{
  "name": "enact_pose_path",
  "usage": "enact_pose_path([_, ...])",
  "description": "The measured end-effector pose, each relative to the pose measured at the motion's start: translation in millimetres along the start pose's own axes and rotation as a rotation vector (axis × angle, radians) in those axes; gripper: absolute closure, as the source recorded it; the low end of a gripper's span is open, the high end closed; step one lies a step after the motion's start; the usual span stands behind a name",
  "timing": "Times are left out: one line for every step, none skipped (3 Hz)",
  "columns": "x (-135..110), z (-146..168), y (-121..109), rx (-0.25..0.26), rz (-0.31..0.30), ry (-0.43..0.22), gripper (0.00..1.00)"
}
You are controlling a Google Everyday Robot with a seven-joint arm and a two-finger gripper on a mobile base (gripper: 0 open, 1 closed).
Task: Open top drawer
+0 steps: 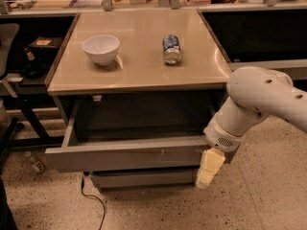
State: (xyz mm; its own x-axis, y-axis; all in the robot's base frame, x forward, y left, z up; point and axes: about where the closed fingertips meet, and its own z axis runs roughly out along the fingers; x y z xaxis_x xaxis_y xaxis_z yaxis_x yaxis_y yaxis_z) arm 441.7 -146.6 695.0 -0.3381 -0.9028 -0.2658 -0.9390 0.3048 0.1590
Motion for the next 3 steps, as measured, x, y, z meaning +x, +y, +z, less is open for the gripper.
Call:
enact_pose_path([-12.2, 4.6, -12.0, 0.01, -0.027, -0.009, 0.0])
enact_pose_path([-17.3, 18.0, -26.4, 0.002, -0.05, 0.002, 0.0])
enact_pose_path([-2.4, 29.7, -31.7, -0.02, -0.054, 0.031, 0.0])
